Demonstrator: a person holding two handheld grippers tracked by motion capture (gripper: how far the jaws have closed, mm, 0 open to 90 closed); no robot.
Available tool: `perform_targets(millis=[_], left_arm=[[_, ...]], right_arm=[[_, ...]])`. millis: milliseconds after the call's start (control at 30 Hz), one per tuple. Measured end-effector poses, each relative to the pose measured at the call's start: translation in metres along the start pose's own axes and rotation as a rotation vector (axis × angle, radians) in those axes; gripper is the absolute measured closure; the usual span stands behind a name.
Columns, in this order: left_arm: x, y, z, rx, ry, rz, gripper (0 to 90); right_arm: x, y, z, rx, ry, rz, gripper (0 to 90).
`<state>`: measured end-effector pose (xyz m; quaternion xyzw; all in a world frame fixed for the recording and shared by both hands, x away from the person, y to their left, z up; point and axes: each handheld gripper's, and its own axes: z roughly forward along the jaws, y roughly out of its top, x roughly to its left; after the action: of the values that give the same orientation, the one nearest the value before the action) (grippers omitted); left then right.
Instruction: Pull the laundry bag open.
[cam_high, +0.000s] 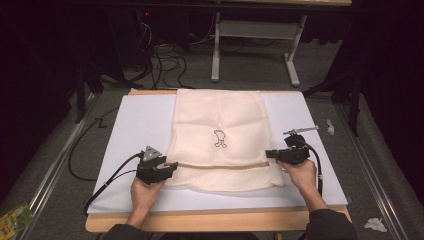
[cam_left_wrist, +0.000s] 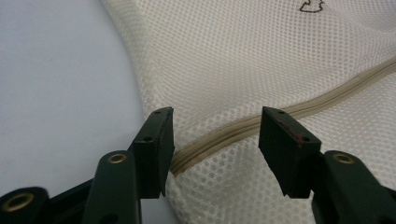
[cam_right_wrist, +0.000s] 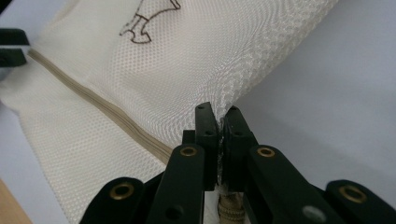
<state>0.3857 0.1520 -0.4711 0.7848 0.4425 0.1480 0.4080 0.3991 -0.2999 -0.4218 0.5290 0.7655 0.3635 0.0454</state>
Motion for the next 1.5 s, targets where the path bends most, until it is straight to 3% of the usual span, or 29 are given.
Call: perform_targets(millis=[300,433,533,1000,1367,1500], left_arm=[[-0.023,0.021,0.009,0.035,-0.05,0.039,44.3],[-0.026,0.024,0.016,0.031,-0.083,-0.016,41.4],[-0.033,0.027,0.02,0.049,-0.084,0.005,40.5],[-0.069,0.053,0.033,0.06,-0.175,0.063,42.4],[-0.094,0.068,0.041,0.063,-0.251,0.096,47.6],[-0.101,0.07,0.045,0.067,-0.287,0.09,49.6]], right_arm=[[0.004,0.006,-0.002,-0.031,0.041,0.012,88.5],[0.007,0.009,-0.002,-0.034,0.051,0.005,88.5],[0.009,0.012,-0.002,-0.039,0.055,-0.001,88.5],[0.016,0.017,0.005,-0.05,0.077,-0.02,88.6],[0.026,0.023,0.011,-0.048,0.093,-0.037,88.6],[0.029,0.025,0.014,-0.048,0.095,-0.043,88.6]])
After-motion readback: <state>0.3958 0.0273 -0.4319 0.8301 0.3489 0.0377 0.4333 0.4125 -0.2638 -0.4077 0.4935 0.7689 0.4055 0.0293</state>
